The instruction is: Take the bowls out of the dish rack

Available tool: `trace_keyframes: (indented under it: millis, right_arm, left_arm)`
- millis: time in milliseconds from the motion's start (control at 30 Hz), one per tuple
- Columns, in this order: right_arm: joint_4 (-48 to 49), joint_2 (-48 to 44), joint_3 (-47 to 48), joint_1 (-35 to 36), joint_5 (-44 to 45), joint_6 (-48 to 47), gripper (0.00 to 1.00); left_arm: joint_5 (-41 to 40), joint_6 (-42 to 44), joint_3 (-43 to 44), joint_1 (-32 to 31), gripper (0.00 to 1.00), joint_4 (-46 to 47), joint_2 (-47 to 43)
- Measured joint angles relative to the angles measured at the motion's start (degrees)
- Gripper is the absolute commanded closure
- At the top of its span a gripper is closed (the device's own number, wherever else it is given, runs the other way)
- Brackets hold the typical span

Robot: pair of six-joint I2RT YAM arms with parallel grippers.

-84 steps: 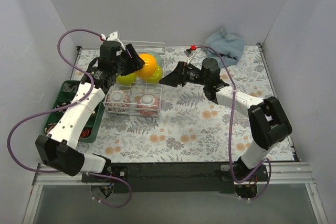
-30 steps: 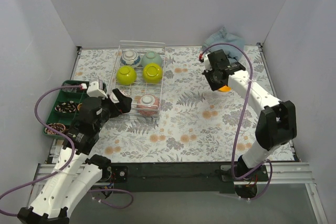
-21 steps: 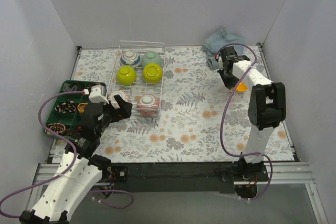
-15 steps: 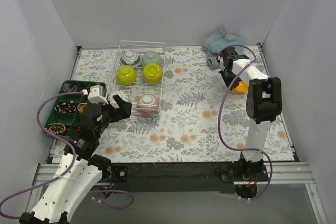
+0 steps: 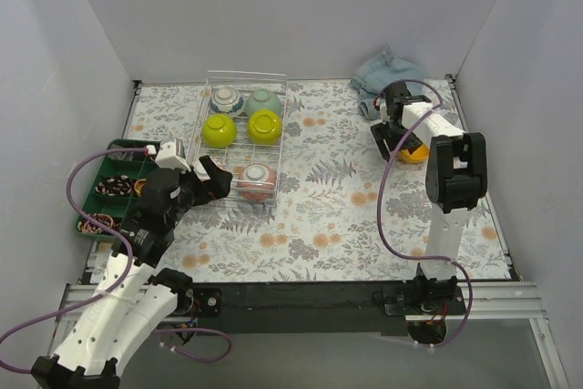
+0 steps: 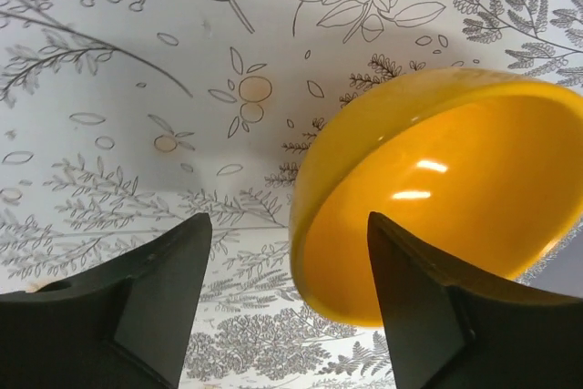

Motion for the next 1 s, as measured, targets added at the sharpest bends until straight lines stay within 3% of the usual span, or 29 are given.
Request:
trace_keyframes:
  millis: [167, 400, 767, 1000]
  right_arm:
    - [-0.39, -5.90, -0.39, 0.02, -2.16, 2.51, 0.10]
    - [1.86, -25.99, -5.73, 0.07, -7.28, 8.17, 0.06]
    - [12.96, -55.28, -29.57, 0.07, -23.39, 14.91, 0.05]
    - [17.77, -65.37, -38.10, 1.22, -33.38, 17.29, 0.04]
  left_arm:
    - [1.16, -1.53, 2.54, 0.00, 0.02, 0.15, 4.15]
    - [3.34, -5.33, 7.08, 0.00, 0.02, 2.23, 13.84]
    - [5.79, -10.27, 14.73, 0.76, 0.02, 12.00, 35.32]
    - [9.25, -11.54, 16.04, 4.70, 0.02, 22.25, 46.60]
